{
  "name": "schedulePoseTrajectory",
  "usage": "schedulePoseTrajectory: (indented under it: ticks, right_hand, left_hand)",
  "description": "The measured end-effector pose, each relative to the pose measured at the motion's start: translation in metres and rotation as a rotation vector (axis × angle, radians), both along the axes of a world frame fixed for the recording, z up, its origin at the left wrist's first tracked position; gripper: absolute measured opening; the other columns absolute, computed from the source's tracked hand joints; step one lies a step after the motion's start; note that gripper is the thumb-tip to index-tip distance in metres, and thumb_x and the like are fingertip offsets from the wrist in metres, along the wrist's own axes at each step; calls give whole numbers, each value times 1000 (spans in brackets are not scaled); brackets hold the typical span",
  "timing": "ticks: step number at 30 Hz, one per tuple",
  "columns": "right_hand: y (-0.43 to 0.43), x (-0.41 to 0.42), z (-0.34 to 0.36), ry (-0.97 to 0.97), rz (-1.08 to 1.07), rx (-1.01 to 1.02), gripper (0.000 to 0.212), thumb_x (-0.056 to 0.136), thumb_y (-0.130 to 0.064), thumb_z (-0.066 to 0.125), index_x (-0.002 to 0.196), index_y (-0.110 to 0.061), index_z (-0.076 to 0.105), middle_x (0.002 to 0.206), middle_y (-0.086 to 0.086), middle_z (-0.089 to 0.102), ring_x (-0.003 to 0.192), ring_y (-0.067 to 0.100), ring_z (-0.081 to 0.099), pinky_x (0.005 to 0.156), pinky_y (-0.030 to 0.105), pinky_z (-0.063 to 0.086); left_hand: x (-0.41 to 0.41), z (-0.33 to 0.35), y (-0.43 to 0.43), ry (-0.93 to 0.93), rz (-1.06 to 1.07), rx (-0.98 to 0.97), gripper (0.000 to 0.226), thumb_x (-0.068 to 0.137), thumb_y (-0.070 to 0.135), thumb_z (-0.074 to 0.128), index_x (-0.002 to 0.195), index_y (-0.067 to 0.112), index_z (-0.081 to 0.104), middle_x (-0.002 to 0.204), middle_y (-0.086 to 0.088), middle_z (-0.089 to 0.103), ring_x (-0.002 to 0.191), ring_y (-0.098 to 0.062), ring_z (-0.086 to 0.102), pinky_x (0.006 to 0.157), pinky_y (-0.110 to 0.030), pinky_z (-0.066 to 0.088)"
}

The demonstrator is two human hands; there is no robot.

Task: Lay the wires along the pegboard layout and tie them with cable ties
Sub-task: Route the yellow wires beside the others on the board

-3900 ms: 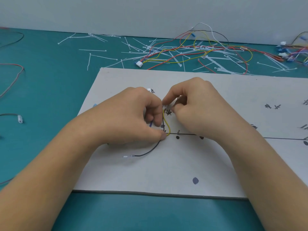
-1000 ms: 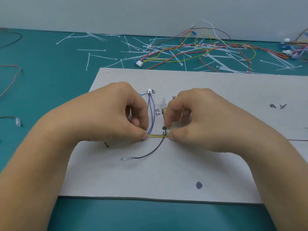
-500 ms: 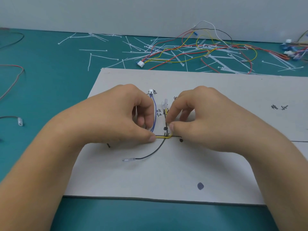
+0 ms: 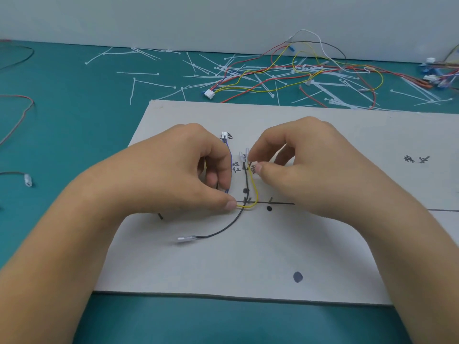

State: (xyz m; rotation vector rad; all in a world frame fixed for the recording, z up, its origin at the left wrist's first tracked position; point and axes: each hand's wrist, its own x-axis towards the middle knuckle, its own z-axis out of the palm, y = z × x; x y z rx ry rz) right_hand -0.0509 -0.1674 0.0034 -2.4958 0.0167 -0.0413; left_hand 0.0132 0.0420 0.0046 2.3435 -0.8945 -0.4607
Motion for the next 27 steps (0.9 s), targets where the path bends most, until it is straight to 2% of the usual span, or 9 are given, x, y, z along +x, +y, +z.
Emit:
schedulePoseTrajectory:
  ticks: [5, 7, 11, 13, 15, 18, 21, 27]
  right_hand:
    - [6, 6, -11, -43, -37, 14, 24, 91, -23, 65, 106, -41, 73, 93, -16, 66, 77, 0, 62, 62, 12, 46]
    - [8, 8, -14, -59, -32, 26, 31, 93, -18, 61, 110, -41, 72, 93, -16, 66, 74, -2, 59, 59, 7, 42]
    - [10, 11, -17, -81, -35, 4, 42, 94, -7, 54, 114, -38, 73, 95, -16, 67, 71, -15, 51, 63, -1, 35]
    - [9, 13, -18, -89, -50, 1, 36, 94, -9, 57, 111, -35, 75, 87, -18, 66, 69, -20, 50, 63, -4, 34]
    - [8, 14, -19, -96, -70, -8, 27, 94, -15, 62, 106, -34, 77, 78, -22, 62, 66, -18, 52, 60, -4, 34]
    - [7, 15, -18, -100, -85, -15, 18, 92, -18, 67, 99, -32, 77, 79, -19, 65, 69, -9, 56, 59, -3, 36]
    - [6, 17, -17, -95, -95, -22, 13, 90, -17, 70, 91, -28, 76, 77, -13, 68, 73, -2, 60, 60, 4, 41]
    - [7, 15, -17, -80, -116, -38, 10, 87, -18, 71, 79, -25, 72, 65, -13, 60, 62, -2, 55, 50, 4, 37]
  left_hand:
    - [-3, -3, -6, -15, 1, 20, 20, 68, 44, 88, 74, 30, 74, 67, 16, 65, 53, -3, 54, 51, -14, 44]
    - [-4, -3, -8, -31, 1, 16, 19, 69, 43, 88, 73, 30, 74, 65, 15, 64, 53, -3, 54, 51, -15, 44]
    - [-5, -4, -10, -36, 2, 12, 19, 69, 42, 88, 71, 31, 74, 64, 14, 64, 52, -4, 53, 50, -16, 43]
    - [-5, -4, -11, -27, 5, 4, 18, 69, 42, 88, 70, 31, 74, 63, 14, 64, 52, -3, 53, 49, -15, 42]
    - [-6, -4, -13, -29, 6, -2, 18, 69, 41, 88, 70, 31, 73, 63, 16, 64, 53, -3, 54, 49, -14, 42]
    - [-6, -5, -14, -36, 10, -7, 18, 68, 42, 88, 71, 31, 73, 65, 15, 65, 53, -3, 54, 50, -13, 41]
    - [-5, -5, -13, -31, 10, -9, 19, 68, 42, 88, 73, 30, 74, 66, 13, 66, 52, -3, 52, 50, -15, 41]
    - [-5, -5, -13, -21, 12, -16, 19, 68, 42, 88, 73, 30, 73, 65, 13, 65, 51, -2, 52, 49, -13, 39]
